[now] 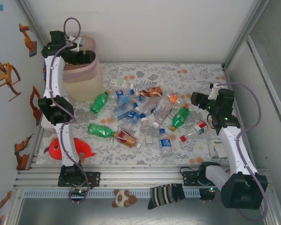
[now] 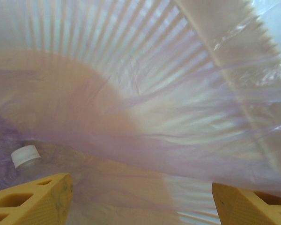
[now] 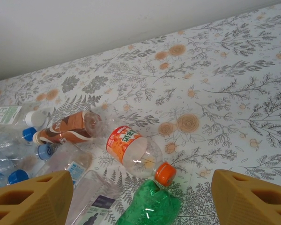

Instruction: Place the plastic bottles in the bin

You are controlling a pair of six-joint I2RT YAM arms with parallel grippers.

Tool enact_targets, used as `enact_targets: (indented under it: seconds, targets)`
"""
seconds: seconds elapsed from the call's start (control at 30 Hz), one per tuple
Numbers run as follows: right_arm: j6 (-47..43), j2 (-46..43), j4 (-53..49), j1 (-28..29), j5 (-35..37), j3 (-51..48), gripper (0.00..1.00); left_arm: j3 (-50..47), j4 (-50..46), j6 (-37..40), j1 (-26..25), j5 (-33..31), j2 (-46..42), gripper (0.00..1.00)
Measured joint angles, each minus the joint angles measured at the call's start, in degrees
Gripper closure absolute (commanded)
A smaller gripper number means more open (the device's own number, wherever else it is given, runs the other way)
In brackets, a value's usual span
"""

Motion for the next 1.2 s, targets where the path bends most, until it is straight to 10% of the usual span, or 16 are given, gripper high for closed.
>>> enact_targets:
  seconds: [0.73,1.2]
  targets:
    - [0.0,0.13,0.44,0.04,-0.02,0.02,0.23,-2.36,2.86,-2.49,0.42,-5.79,-14.67,0.25]
    - [0.0,0.11,0.46,0.26,-0.37,0.0,0.24,-31.32,3.13,1.33,-13.57,-18.01,-35.98,0.3]
